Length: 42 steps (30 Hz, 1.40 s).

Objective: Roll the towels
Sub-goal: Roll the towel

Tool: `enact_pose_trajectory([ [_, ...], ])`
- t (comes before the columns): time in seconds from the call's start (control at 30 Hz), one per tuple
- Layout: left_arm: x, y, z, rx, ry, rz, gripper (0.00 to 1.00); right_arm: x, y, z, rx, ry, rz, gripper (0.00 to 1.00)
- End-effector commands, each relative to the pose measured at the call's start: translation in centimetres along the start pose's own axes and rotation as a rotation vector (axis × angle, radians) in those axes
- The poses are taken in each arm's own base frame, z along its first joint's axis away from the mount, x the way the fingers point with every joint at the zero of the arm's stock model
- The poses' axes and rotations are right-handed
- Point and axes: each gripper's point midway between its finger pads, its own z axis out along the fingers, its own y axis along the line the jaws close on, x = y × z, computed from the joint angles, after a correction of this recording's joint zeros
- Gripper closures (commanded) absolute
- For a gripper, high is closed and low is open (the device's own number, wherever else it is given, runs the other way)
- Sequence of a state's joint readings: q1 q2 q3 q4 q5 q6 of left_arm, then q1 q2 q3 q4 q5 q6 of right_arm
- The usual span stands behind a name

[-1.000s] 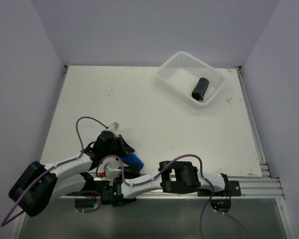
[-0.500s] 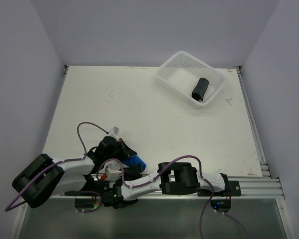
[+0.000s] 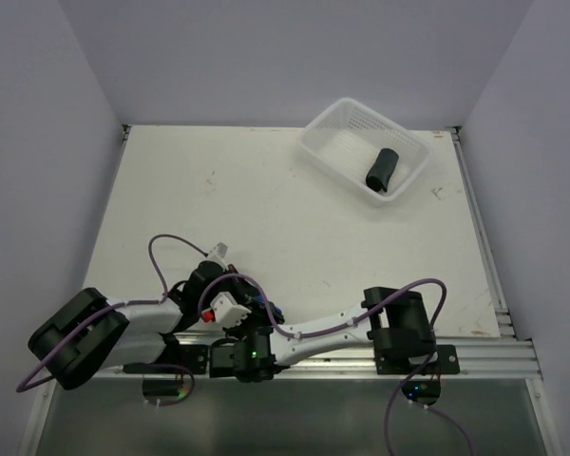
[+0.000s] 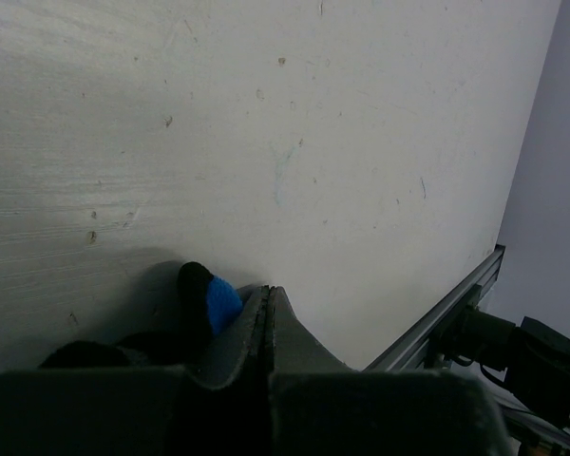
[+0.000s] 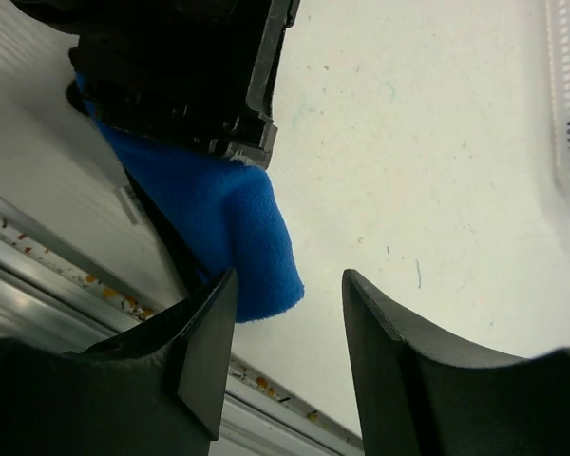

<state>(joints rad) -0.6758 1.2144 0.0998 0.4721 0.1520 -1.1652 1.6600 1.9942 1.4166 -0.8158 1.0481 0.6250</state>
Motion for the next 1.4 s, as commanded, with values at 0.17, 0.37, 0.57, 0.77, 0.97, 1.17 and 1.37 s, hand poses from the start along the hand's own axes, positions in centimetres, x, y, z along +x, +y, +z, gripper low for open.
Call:
enact_pose_trajectory([
  [0.17, 2.5, 6.0, -0.9, -0.203, 0.06, 0.004, 1.0, -1.8, 0.1, -2.7, -0.258, -0.055, 0.3, 0.5],
  [0.37, 2.5, 6.1, -0.9, -0.2, 0.059, 0.006, 1.0, -2.2, -2.1, -2.6, -0.406, -0.065, 0.531, 0.52],
  [0.57, 2.6, 6.1, -0.9, -0.197, 0.062, 0.01, 1.0, -2.6, -1.3, -0.7, -0.676, -0.041, 0.707, 0.49],
  [0.77, 2.6, 6.0, -1.0, -0.192, 0.061, 0.011, 1.0, -1.5, 0.4, 1.0, -0.768, 0.027, 0.616, 0.47],
  [0.97, 2.6, 5.9, -1.0, -0.187, 0.061, 0.011, 1.0, 0.2, 1.4, 3.5, -0.762, 0.078, 0.605, 0.46],
  [1.17, 2.6, 5.9, -1.0, -0.184, 0.066, 0.015, 1.0, 0.8, 3.2, 4.8, -0.785, 0.116, 0.582, 0.46],
  [1.37, 2.7, 5.8, -1.0, -0.181, 0.069, 0.015, 1.0, 2.4, 3.7, 5.1, -0.761, 0.151, 0.539, 0.5],
])
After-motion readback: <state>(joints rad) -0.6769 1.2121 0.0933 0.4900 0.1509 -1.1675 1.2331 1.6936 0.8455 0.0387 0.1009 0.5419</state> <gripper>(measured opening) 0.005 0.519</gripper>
